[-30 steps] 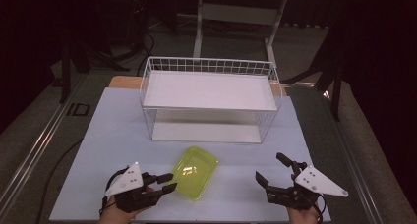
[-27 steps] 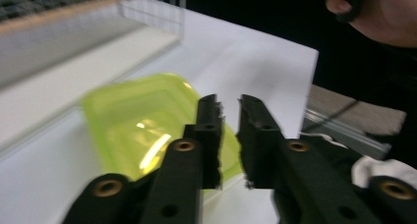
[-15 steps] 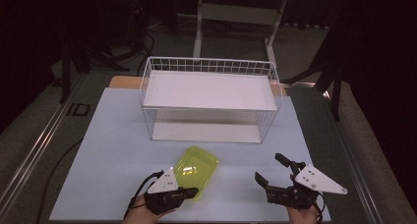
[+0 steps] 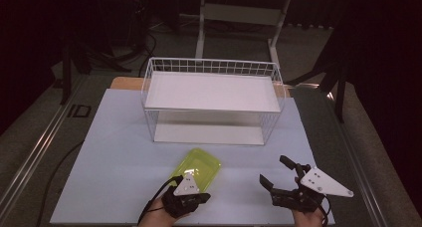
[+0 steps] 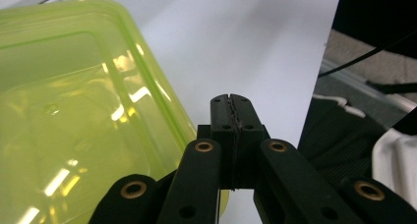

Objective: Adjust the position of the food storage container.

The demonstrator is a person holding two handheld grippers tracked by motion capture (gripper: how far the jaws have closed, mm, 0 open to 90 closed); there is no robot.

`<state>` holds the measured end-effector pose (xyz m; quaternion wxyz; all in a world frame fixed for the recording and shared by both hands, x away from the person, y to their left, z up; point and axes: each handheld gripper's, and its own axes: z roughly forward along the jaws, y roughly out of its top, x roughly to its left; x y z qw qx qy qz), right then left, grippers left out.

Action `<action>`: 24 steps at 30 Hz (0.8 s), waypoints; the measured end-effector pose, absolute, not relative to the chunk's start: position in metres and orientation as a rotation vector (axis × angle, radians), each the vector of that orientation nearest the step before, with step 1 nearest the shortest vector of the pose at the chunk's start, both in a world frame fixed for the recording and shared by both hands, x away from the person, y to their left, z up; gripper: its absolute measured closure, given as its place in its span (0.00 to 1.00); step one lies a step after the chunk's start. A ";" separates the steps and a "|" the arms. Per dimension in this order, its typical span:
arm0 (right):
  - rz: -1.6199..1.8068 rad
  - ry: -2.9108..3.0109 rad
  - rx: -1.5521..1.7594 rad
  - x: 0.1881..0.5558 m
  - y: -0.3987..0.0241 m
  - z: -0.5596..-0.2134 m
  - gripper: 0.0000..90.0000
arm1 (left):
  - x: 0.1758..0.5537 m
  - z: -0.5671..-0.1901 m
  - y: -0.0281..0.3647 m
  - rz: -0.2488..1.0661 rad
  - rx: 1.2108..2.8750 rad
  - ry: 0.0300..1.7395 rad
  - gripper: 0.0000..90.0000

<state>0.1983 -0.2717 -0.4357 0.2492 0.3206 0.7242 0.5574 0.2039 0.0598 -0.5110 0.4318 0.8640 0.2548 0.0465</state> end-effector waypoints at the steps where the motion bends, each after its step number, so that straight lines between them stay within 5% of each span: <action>1: 1.516 1.974 0.872 0.198 -0.272 -0.436 0.15 | 0.203 -0.510 0.064 0.134 2.164 0.654 1.00; 24: 1.529 1.991 0.873 0.199 -0.269 -0.437 0.15 | 0.205 -0.513 0.137 0.239 2.145 0.849 1.00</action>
